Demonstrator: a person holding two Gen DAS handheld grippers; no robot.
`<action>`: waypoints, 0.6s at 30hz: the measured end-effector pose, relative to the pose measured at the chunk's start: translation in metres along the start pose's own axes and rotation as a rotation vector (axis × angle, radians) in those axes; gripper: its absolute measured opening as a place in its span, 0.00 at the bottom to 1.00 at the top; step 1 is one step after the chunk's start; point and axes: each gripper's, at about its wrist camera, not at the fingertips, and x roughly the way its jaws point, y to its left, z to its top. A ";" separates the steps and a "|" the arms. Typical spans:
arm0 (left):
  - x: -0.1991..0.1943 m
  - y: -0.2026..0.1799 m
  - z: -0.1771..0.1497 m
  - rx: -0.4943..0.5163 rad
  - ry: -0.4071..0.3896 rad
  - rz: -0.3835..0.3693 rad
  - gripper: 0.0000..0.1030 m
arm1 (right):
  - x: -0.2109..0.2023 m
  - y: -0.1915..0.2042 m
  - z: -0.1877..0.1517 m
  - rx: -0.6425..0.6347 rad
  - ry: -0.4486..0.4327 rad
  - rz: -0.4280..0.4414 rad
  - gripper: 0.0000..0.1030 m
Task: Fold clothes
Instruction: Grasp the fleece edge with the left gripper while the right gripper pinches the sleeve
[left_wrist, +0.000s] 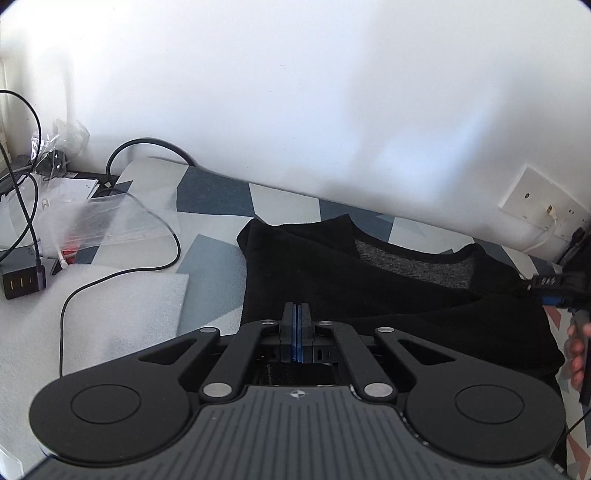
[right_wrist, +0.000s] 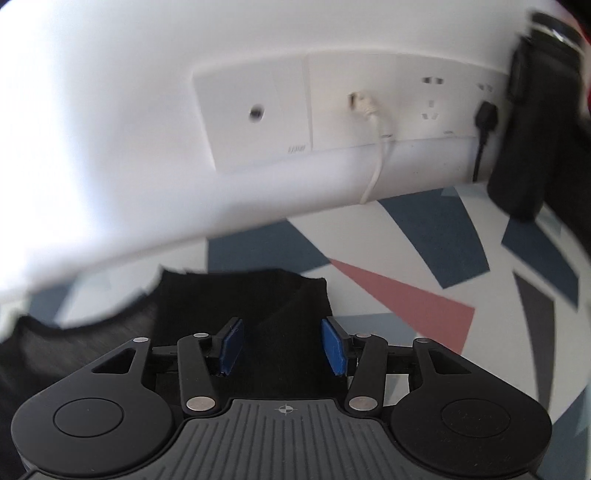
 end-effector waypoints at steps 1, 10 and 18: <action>0.000 0.000 0.000 -0.006 -0.003 0.000 0.00 | 0.005 0.003 -0.001 -0.020 0.020 -0.007 0.39; -0.010 -0.006 0.008 0.005 -0.046 -0.011 0.00 | 0.004 0.001 -0.009 -0.104 -0.026 0.022 0.07; -0.011 -0.010 0.022 0.015 -0.084 -0.015 0.00 | -0.003 -0.053 0.001 0.297 -0.045 0.181 0.06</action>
